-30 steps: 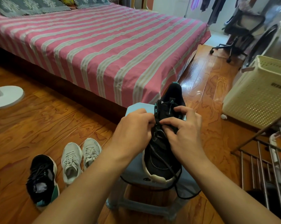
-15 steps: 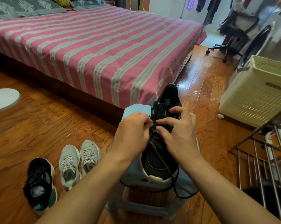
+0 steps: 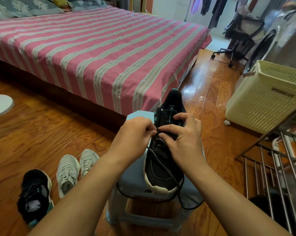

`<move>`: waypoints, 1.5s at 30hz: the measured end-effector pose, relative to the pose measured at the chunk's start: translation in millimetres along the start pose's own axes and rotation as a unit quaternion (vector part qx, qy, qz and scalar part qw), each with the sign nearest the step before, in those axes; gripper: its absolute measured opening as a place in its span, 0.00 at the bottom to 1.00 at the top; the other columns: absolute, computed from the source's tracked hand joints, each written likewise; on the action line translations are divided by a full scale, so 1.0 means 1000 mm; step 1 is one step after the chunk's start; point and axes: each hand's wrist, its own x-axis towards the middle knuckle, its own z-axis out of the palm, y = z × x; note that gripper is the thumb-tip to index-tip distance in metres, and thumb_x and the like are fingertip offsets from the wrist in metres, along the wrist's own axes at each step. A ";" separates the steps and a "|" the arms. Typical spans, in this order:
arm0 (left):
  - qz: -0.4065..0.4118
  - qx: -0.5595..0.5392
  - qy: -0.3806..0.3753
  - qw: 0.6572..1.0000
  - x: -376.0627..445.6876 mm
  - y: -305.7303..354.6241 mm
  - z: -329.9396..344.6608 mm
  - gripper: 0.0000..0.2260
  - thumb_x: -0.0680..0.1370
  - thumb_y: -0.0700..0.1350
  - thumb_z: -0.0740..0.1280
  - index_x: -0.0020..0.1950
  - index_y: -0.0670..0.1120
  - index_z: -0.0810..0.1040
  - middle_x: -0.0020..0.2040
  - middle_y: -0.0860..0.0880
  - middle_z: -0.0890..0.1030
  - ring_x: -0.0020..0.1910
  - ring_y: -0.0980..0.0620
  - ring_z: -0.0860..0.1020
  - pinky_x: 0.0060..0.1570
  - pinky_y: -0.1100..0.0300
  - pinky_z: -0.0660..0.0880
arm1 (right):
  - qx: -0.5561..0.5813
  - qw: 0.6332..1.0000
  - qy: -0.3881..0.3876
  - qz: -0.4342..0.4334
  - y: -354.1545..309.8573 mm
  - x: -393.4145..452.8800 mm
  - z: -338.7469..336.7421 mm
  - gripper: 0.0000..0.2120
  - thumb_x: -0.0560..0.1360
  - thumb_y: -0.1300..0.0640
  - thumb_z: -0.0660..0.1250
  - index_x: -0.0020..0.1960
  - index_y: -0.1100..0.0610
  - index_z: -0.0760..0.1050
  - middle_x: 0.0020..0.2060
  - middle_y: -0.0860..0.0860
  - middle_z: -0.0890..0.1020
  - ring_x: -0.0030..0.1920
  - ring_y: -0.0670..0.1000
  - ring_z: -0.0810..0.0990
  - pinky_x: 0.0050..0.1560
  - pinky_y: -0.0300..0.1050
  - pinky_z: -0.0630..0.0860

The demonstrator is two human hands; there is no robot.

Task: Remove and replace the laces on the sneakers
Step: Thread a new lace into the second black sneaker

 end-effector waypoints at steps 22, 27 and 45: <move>0.010 -0.124 -0.021 0.992 -0.005 0.003 0.009 0.12 0.79 0.46 0.62 0.52 0.49 0.85 0.46 0.57 0.81 0.50 0.57 0.79 0.51 0.58 0.76 | 0.412 0.826 0.221 0.316 0.033 0.046 -0.114 0.07 0.84 0.62 0.59 0.50 0.56 0.74 0.50 0.55 0.82 0.51 0.54 0.85 0.54 0.49 0.83; -0.027 -0.179 -0.039 0.983 -0.007 0.003 0.013 0.12 0.81 0.40 0.62 0.55 0.48 0.85 0.49 0.56 0.82 0.54 0.57 0.79 0.54 0.65 0.73 | 0.047 0.913 0.090 0.395 0.088 0.036 -0.120 0.12 0.82 0.59 0.63 0.64 0.56 0.75 0.60 0.57 0.80 0.60 0.57 0.79 0.64 0.54 0.76; -0.051 -0.148 -0.018 0.987 -0.016 0.010 0.009 0.08 0.79 0.44 0.72 0.57 0.52 0.83 0.46 0.56 0.81 0.35 0.66 0.75 0.38 0.68 0.70 | 0.168 0.910 0.003 0.379 0.087 0.041 -0.099 0.17 0.81 0.64 0.53 0.44 0.53 0.78 0.28 0.51 0.69 0.24 0.50 0.66 0.27 0.37 0.61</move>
